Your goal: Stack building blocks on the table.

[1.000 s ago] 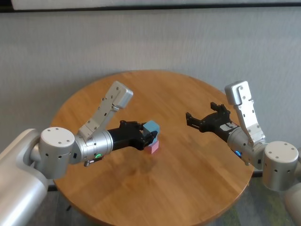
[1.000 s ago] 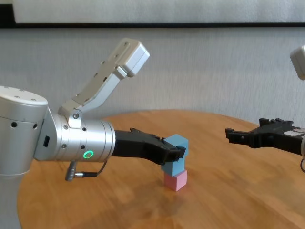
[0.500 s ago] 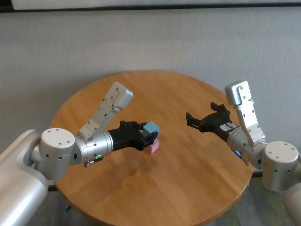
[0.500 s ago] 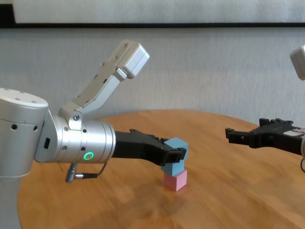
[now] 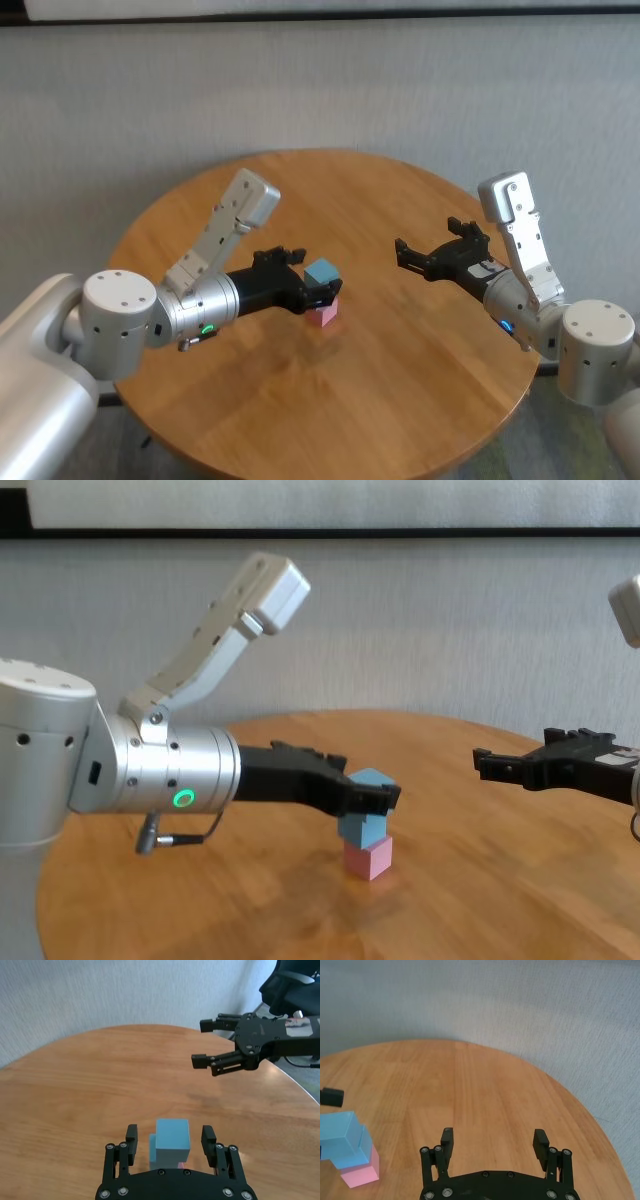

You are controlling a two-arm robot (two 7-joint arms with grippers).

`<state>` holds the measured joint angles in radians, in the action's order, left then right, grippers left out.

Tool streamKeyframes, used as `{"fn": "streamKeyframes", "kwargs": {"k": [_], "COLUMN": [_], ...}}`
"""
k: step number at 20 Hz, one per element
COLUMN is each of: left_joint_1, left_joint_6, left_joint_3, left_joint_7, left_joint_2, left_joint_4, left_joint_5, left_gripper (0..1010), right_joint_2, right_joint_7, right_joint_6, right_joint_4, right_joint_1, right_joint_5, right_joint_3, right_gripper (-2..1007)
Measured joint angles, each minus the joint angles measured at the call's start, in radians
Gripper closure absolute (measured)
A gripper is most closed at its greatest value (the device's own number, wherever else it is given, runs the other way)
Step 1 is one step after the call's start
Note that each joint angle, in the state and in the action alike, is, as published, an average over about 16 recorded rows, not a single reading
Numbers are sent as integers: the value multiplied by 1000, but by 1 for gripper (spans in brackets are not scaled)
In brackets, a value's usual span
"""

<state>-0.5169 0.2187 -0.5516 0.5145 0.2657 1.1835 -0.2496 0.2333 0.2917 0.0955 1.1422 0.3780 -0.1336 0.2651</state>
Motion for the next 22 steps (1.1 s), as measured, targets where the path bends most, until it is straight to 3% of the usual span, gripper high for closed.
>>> {"fn": "streamKeyframes", "kwargs": {"k": [5, 10, 16, 22], "left_joint_1": [5, 11, 12, 11], "left_joint_6": [-14, -52, -109, -147], "left_joint_3": [14, 51, 99, 133], "left_joint_7": [-23, -46, -62, -61], "left_joint_2": [22, 53, 86, 101], "left_joint_4": [49, 83, 82, 58], "left_joint_5": [3, 8, 12, 6], "left_gripper": [107, 33, 10, 10], "right_joint_2": [0, 0, 0, 0], "right_joint_7": [0, 0, 0, 0], "right_joint_6": [0, 0, 0, 0], "right_joint_4": [0, 0, 0, 0], "right_joint_1": [0, 0, 0, 0], "right_joint_5": [0, 0, 0, 0], "right_joint_3": [0, 0, 0, 0], "right_gripper": [0, 0, 0, 0]}}
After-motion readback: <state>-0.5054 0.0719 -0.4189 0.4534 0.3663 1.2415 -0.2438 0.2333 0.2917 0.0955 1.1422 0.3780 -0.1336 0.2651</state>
